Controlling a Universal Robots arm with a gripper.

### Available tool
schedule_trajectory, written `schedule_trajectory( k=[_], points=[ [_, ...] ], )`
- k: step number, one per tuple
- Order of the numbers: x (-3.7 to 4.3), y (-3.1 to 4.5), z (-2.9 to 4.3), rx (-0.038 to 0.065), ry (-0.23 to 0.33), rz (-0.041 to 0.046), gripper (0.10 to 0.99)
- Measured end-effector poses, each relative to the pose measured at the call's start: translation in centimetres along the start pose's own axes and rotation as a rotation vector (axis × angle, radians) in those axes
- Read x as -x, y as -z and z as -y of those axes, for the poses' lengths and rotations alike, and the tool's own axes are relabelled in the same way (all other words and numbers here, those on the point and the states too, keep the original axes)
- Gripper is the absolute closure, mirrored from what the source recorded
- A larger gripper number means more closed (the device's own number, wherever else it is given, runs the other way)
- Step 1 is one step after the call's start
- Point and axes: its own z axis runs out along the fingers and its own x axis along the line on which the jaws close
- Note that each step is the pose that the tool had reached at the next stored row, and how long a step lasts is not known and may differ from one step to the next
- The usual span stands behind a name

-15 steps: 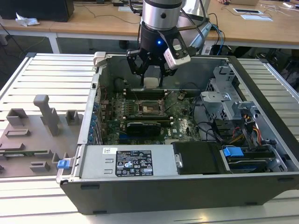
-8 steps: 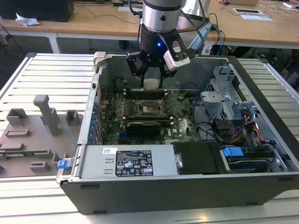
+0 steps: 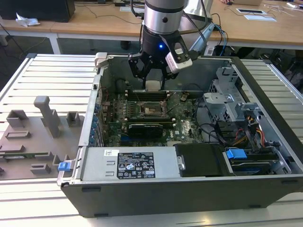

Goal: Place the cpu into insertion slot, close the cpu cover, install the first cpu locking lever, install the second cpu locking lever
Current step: 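Place the cpu into insertion slot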

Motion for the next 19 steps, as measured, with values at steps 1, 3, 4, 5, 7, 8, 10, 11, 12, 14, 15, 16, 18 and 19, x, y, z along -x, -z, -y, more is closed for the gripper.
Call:
schedule_trajectory(
  k=[1, 3, 4, 5, 7, 8, 10, 11, 12, 14, 15, 16, 18, 19],
  points=[
    [0.00, -0.03, 0.00, 0.000, 0.000, 0.0000, 0.545],
    [0.00, -0.12, 0.01, 0.000, 0.000, 0.0000, 0.545],
    [0.00, -0.15, 0.01, 0.000, 0.000, 0.0000, 0.545],
    [0.00, -0.19, 0.02, 0.000, 0.000, 0.0000, 0.545],
    [0.01, -0.27, 0.02, 0.000, 0.000, 0.0000, 0.545],
    [0.01, -0.30, 0.03, 0.000, 0.000, 0.0000, 0.545],
    [0.01, -0.39, 0.03, 0.000, 0.000, 0.0001, 0.545],
    [0.01, -0.43, 0.04, 0.000, 0.000, 0.0000, 0.545],
    [0.01, -0.47, 0.04, 0.000, 0.000, 0.0001, 0.545],
    [0.01, -0.59, 0.05, 0.000, 0.000, 0.0000, 0.545],
    [0.01, -0.65, 0.06, 0.000, 0.000, 0.0000, 0.545],
    [0.01, -0.68, 0.06, 0.000, 0.000, 0.0000, 0.545],
    [0.02, -0.76, 0.07, 0.000, 0.000, 0.0000, 0.545],
    [0.01, -0.79, 0.07, 0.000, 0.000, 0.0000, 0.545]
  ],
)
